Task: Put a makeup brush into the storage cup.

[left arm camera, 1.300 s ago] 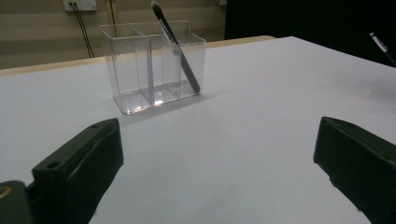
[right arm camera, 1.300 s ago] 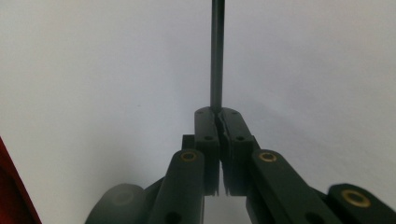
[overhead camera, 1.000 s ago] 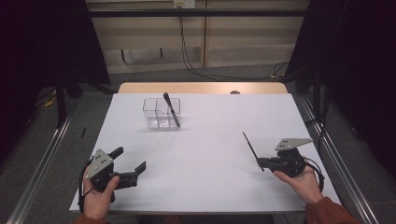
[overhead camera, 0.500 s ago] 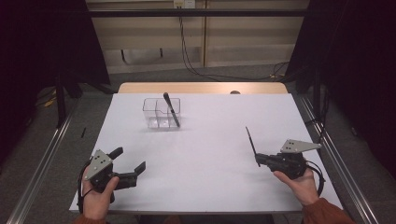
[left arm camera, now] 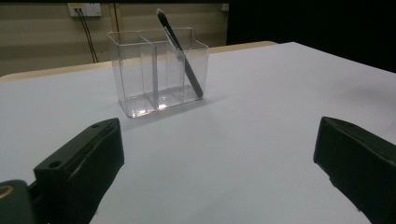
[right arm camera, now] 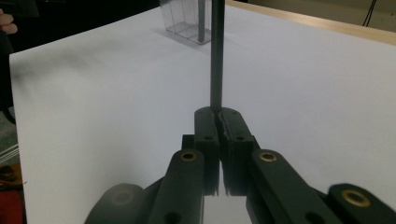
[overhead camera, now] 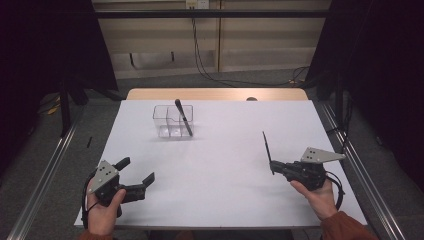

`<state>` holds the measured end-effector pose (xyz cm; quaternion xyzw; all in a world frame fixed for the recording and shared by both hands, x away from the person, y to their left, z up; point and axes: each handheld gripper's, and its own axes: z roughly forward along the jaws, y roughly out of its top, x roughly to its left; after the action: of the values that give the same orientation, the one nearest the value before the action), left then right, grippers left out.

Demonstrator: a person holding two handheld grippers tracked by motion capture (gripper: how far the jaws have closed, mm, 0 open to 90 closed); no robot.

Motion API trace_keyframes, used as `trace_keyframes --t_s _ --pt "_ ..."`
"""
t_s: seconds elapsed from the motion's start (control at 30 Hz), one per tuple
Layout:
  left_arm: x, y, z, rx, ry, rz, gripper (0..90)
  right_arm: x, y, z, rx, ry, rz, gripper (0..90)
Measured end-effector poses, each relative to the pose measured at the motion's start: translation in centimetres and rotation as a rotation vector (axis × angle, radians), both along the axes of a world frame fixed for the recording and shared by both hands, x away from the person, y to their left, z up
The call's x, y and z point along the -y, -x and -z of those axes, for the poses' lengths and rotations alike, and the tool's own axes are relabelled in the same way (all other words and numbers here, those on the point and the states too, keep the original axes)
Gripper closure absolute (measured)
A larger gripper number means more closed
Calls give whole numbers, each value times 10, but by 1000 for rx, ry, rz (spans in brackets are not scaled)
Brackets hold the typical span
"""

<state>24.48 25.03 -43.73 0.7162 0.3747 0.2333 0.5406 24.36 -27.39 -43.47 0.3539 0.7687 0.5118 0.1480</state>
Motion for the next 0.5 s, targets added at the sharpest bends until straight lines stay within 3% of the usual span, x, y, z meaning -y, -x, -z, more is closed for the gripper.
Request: trace_keyframes --t_s 0.5 --pt "2 1 0 0 -1 15 20 -21 -8 -6 2 -70 -58 871"
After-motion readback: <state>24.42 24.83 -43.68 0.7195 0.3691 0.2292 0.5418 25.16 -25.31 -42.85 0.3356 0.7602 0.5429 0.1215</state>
